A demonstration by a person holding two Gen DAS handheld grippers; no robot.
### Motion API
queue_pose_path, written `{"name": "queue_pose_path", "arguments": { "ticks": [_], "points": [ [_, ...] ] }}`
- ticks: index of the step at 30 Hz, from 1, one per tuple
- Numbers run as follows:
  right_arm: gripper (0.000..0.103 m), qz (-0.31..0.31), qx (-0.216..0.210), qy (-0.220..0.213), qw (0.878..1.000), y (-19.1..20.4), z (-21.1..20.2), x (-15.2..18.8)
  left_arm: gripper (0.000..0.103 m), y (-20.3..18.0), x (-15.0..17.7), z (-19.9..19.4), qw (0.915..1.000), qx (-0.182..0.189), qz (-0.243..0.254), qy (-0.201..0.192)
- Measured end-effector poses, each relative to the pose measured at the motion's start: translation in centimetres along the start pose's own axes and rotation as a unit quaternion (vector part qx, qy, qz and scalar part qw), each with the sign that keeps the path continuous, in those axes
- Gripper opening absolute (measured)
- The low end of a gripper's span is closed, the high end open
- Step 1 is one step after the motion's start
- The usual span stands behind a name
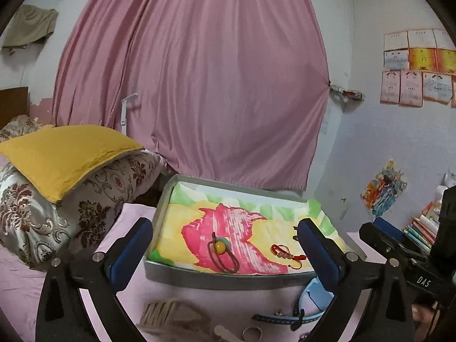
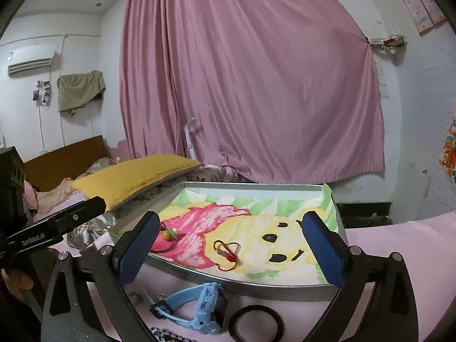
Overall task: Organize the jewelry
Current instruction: 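Open both tools to drop the items onto the Pooh cloth, then grasp the beige claw clip with the left tool while the right tool grasps the blue watch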
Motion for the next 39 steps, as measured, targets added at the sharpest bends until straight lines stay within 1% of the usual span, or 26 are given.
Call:
{"name": "queue_pose_path", "arguments": {
  "ticks": [4,7,10,13,14,16,17,21,23,25,26,30,31,32,33,35,39],
  "points": [
    [0.098,-0.011,-0.002,-0.005,1.000,0.6,-0.7,0.2,0.102,0.2,0.4,-1.5,1.0000,-0.002,0.003,-0.008],
    [0.098,-0.015,-0.013,0.003,1.000,1.0,-1.2,0.6,0.102,0.4,1.2,-2.6,1.0000,0.002,0.003,0.008],
    [0.098,-0.021,-0.022,0.023,0.999,1.3,-1.3,1.3,0.102,0.8,2.2,-3.5,0.9996,0.006,0.004,0.027],
    [0.098,-0.026,-0.026,0.044,0.998,1.6,-1.3,2.0,0.102,1.5,3.6,-3.7,0.9985,-0.002,0.005,0.055],
    [0.098,-0.026,-0.029,0.053,0.998,1.6,-1.2,2.4,0.102,2.0,4.0,-3.5,0.9973,-0.005,-0.002,0.073],
    [0.098,-0.022,-0.036,0.068,0.997,1.7,-1.0,2.9,0.102,2.6,4.5,-3.2,0.9957,-0.007,-0.010,0.092],
    [0.098,-0.018,-0.041,0.077,0.996,1.6,-0.8,3.2,0.102,3.0,4.9,-2.7,0.9935,-0.015,-0.011,0.113],
    [0.098,-0.012,-0.041,0.112,0.993,1.5,0.3,4.0,0.102,3.8,6.2,-1.5,0.9866,-0.025,-0.021,0.160],
    [0.098,-0.010,-0.045,0.124,0.991,1.5,0.7,4.3,0.102,3.9,6.7,-1.1,0.9839,-0.028,-0.022,0.175],
    [0.098,-0.010,-0.047,0.136,0.990,1.6,1.2,4.7,0.102,4.1,7.1,-0.6,0.9814,-0.038,-0.015,0.188],
    [0.098,-0.009,-0.047,0.142,0.989,1.6,1.3,4.9,0.102,4.2,7.3,-0.2,0.9793,-0.049,-0.008,0.196],
    [0.097,-0.006,-0.052,0.168,0.984,1.7,2.3,5.6,0.102,4.3,7.7,0.8,0.9739,-0.054,0.000,0.221],
    [0.096,-0.005,-0.053,0.171,0.984,1.7,2.5,5.6,0.102,4.3,7.7,1.0,0.9731,-0.056,0.003,0.224],
    [0.091,-0.003,-0.053,0.177,0.983,1.6,2.7,5.7,0.102,4.3,7.7,1.1,0.9724,-0.058,0.006,0.226],
    [0.084,-0.002,-0.053,0.182,0.982,1.6,2.9,5.9,0.102,4.3,7.8,1.2,0.9719,-0.060,0.009,0.228],
    [0.075,0.001,-0.054,0.196,0.979,1.7,3.3,6.2,0.102,4.4,7.8,1.4,0.9707,-0.062,0.013,0.232],
    [0.065,0.000,-0.058,0.227,0.972,2.0,4.2,7.1,0.102,4.6,8.0,2.0,0.9663,-0.069,0.024,0.247]
  ]
}}
Point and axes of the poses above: each gripper's, at about its wrist camera, not at the fingertips, and z roughly the way its jaws point, y to its left, x to its underside, the point moved 7 cm from there along z, roughly the way its jaws point, and after that the axes turned 2 degrees about -z, right-handed, at the moved point
